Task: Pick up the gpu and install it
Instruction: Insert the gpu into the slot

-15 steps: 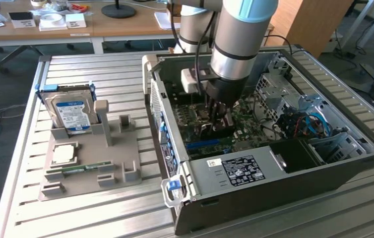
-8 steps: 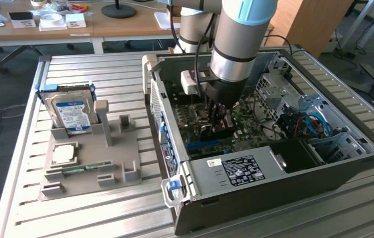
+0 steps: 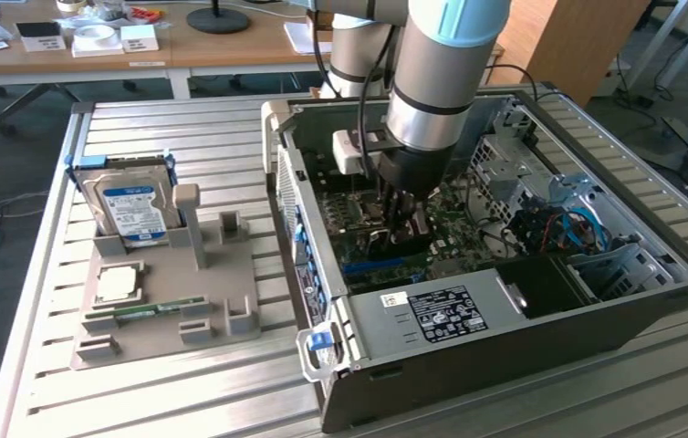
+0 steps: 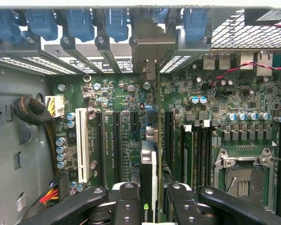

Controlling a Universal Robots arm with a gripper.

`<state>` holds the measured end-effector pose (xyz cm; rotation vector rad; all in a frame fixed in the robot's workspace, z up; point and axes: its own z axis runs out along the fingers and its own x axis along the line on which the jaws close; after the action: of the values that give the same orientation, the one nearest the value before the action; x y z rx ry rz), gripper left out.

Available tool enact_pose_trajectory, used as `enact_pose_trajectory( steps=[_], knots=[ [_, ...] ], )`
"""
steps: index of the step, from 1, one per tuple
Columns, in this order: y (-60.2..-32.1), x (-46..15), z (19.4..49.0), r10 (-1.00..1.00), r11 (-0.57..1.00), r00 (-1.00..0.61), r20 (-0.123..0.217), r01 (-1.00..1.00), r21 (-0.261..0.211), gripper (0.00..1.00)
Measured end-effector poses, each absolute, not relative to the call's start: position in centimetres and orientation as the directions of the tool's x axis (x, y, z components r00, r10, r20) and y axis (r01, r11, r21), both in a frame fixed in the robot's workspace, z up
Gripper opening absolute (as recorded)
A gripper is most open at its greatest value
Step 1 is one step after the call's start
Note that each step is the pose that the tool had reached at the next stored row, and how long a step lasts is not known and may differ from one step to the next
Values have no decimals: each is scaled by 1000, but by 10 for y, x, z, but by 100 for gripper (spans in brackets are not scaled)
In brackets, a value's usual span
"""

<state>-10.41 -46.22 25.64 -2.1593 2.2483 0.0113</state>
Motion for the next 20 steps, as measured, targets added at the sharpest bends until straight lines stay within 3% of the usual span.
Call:
enact_pose_trajectory(
  steps=[20],
  knots=[
    [-462, -104, 251, -999, 40, -40, -22, -999, -11, 26]
  ],
)
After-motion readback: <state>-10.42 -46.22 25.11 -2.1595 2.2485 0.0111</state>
